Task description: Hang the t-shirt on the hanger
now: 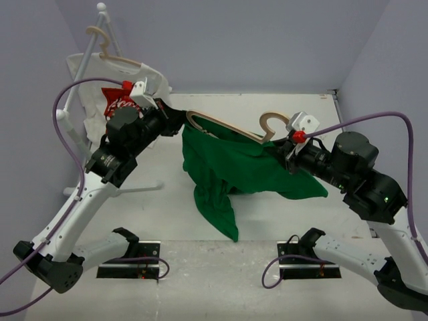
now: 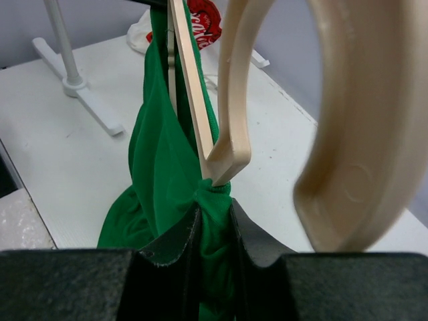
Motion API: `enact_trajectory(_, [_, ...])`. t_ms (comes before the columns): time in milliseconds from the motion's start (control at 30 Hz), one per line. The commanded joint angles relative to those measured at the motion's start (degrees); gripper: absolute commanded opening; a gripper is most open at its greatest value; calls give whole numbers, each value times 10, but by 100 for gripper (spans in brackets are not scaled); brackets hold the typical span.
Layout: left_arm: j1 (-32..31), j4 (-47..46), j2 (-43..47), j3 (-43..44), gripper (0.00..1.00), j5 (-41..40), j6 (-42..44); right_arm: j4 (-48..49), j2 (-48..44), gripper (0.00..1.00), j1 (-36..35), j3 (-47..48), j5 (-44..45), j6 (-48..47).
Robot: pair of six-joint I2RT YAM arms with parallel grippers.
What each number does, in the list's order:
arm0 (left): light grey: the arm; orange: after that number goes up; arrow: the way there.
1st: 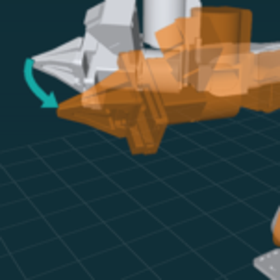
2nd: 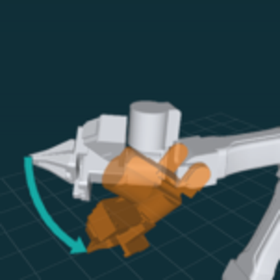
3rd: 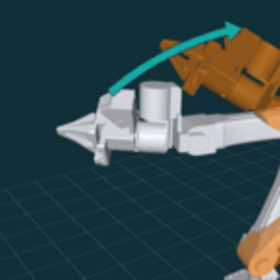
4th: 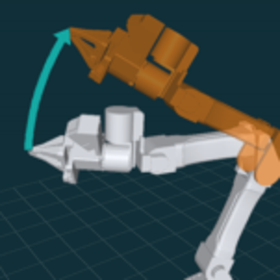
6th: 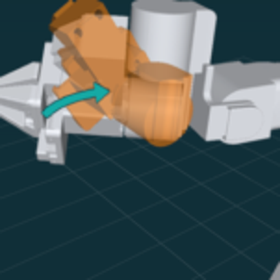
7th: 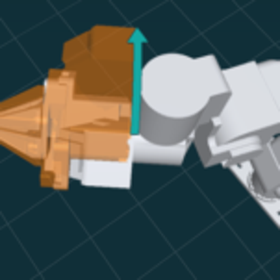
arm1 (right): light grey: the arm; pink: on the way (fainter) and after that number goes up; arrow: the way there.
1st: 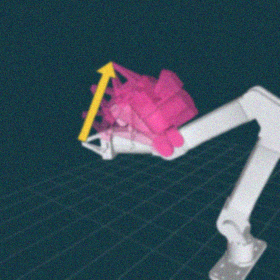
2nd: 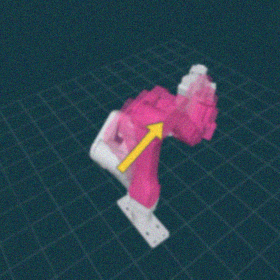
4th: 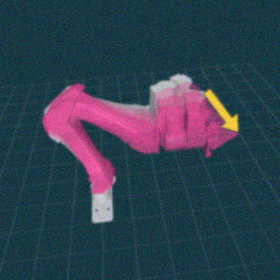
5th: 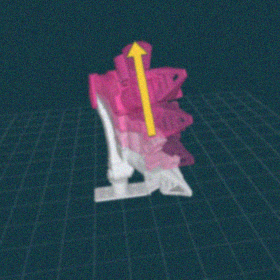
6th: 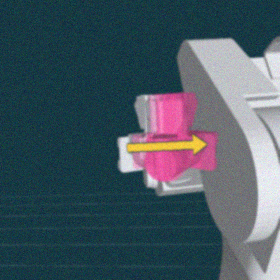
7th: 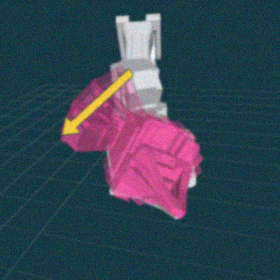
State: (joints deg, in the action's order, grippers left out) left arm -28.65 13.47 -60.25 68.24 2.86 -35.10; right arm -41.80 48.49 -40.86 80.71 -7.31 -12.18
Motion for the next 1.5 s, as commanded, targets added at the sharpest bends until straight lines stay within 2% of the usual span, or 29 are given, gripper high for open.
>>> enact_trajectory(0, [25, 68, -34, 89, 0, -83, 77, -49, -6, 0, 3, 40, 41, -22])
enact_trajectory(233, [27, 115, -70, 157, 0, -100, 118, -73, 1, 0, 3, 37, 4, -27])
enact_trajectory(300, [27, 110, -74, 161, 0, -74, 121, -72, 13, 0, 2, 41, -18, -22])
enact_trajectory(400, [19, 81, -71, 143, 0, 18, 106, -37, 45, 0, 2, 41, -39, 13])
enact_trajectory(467, [-7, 51, -63, 115, 0, 16, 102, 10, 59, 0, 2, 34, -27, 43])
enact_trajectory(567, [-62, 40, -72, 100, 0, -12, 98, 104, 99, 0, 1, 17, 44, 127])
enact_trajectory(633, [-84, 39, -74, 94, 0, -25, 93, 114, 137, 0, -6, 34, 107, 164])
enact_trajectory(733, [-91, 37, -62, 95, 0, -51, 86, 125, 187, 0, -25, 60, 206, 186])
enact_trajectory(867, [-91, 48, -32, 121, 0, -65, 85, 138, 224, 0, -36, 74, 239, 200])
enact_trajectory(933, [-91, 52, -20, 131, 0, -74, 84, 156, 217, 0, -37, 53, 210, 196])
enact_trajectory(1033, [-91, 61, -10, 145, 0, -96, 83, 274, 171, 0, -38, -24, 138, 202])
enact_trajectory(1100, [-91, 73, -7, 149, 0, -150, 89, 307, 128, 0, -38, -52, 49, 177])
enact_trajectory(1133, [-91, 79, -5, 150, 0, -182, 91, 304, 123, 0, -38, -46, 33, 170])
enact_trajectory(1233, [-90, 79, 1, 148, 0, -203, 92, 234, 131, 0, -37, -2, 132, 210])
enact_trajectory(1300, [-90, 70, -2, 145, 0, -179, 79, 202, 140, 0, -38, 11, 253, 211])
enact_trajectory(1333, [-90, 65, -5, 144, 0, -171, 76, 192, 144, 0, -38, 26, 263, 209])
enact_trajectory(1367, [-90, 61, -9, 141, 0, -165, 71, 178, 148, 0, -39, 36, 255, 207])
enact_trajectory(1400, [-90, 47, -18, 137, 0, -153, 66, 159, 155, 0, -39, 49, 195, 200])
enact_trajectory(1467, [-91, 19, -37, 132, 0, -70, 54, 166, 162, 0, -39, 58, 68, 187])
